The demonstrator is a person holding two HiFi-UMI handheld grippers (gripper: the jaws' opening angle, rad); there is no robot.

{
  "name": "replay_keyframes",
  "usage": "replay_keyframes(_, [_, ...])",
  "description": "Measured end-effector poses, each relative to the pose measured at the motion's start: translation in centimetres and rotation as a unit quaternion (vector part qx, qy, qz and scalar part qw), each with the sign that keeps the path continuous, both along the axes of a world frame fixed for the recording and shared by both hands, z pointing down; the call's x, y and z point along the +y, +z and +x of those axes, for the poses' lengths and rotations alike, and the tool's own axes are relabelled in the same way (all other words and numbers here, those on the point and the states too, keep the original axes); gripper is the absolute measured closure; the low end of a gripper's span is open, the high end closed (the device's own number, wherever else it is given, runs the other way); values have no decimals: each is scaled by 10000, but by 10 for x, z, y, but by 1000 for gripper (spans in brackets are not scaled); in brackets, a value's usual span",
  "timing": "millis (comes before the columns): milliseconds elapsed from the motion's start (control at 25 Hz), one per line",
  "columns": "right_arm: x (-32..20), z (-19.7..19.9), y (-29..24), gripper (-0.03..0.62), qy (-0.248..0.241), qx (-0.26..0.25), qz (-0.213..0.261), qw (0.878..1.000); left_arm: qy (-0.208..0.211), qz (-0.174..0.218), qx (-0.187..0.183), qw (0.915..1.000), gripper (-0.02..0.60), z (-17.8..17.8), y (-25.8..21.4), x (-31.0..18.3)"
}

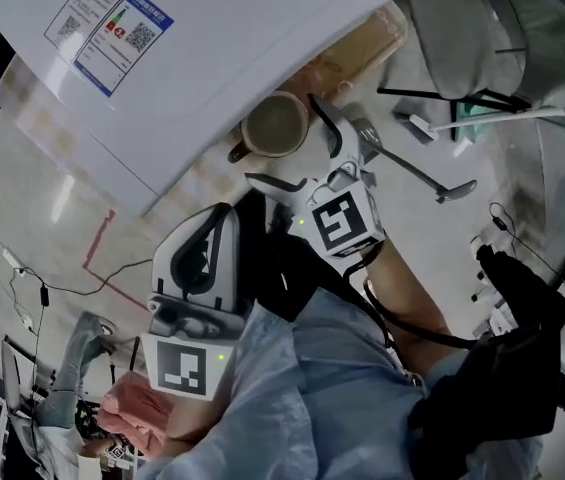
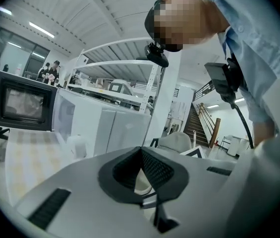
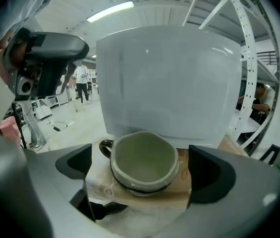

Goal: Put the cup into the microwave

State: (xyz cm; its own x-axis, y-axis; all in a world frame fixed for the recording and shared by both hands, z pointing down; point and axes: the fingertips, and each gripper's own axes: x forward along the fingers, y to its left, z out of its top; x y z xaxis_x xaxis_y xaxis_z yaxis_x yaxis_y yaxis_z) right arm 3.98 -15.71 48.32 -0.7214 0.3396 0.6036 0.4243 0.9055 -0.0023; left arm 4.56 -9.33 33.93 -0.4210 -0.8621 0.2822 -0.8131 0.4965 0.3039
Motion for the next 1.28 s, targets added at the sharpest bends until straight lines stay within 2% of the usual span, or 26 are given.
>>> replay_keyframes(360, [-1, -17, 38, 25, -538, 230, 314, 9978, 65, 20, 172, 9998, 577, -8, 13, -1])
replay_keyframes(640, [5, -20, 46, 26, -1148, 194, 432, 9923, 44, 10, 252, 9997, 577, -13, 19, 1])
replay_keyframes(760, [5, -20, 45, 29, -1250, 155, 471, 9909, 57, 6, 300, 9995, 577, -12, 22, 1])
replay_keyframes(920, [5, -23, 44, 40, -982, 150, 443, 9941, 53, 9, 331, 9994, 577, -12, 23, -1])
replay_keyframes(1280, [4, -27, 45, 40, 149, 289, 542, 9980, 37, 5, 309, 9995, 577, -12, 21, 1])
